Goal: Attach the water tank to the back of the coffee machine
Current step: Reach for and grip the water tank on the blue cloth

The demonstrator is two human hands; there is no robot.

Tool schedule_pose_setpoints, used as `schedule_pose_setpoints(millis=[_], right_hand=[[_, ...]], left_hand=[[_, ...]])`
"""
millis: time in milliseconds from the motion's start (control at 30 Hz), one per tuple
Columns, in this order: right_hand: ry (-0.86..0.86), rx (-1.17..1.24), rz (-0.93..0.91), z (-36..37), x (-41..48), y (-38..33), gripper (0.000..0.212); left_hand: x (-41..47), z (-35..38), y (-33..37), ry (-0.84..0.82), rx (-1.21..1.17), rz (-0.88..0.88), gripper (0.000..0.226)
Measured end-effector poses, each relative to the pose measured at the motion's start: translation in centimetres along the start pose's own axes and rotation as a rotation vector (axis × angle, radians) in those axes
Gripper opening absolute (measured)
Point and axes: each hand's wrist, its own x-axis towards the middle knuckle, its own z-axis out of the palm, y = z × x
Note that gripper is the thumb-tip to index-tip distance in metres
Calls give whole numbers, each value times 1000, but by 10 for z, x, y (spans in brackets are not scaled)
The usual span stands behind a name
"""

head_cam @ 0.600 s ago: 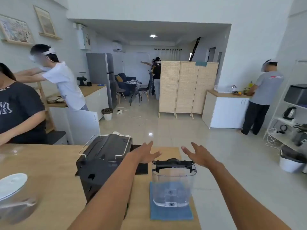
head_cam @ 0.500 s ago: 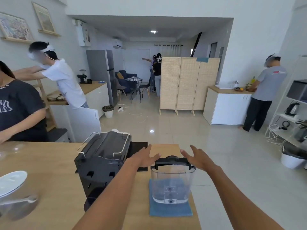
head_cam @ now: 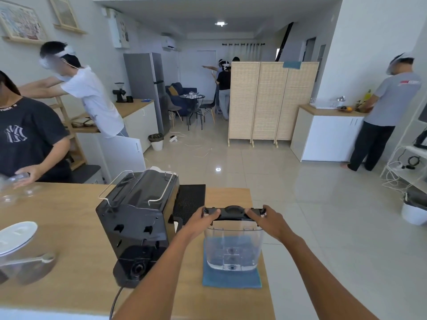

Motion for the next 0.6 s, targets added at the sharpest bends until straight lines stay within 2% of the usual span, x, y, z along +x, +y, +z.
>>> schedule_pose_setpoints(millis=[100, 300, 400, 500, 600], right_hand=[[16, 78, -26, 3, -2, 0, 71], [14, 185, -29, 6, -3, 6, 73], [14, 235, -18, 5, -5, 5, 71], [2, 254, -15, 3, -4, 3, 57], [-21, 261, -22, 4, -2, 3, 57]], left_hand=[[-3, 3, -1, 28, -74, 15, 72], [-6, 9, -7, 100, -239, 20, 51], [-7, 13, -8, 98, -236, 6, 57], [-5, 10, -7, 89, -227, -13, 58], [-5, 6, -6, 67, -233, -18, 48]])
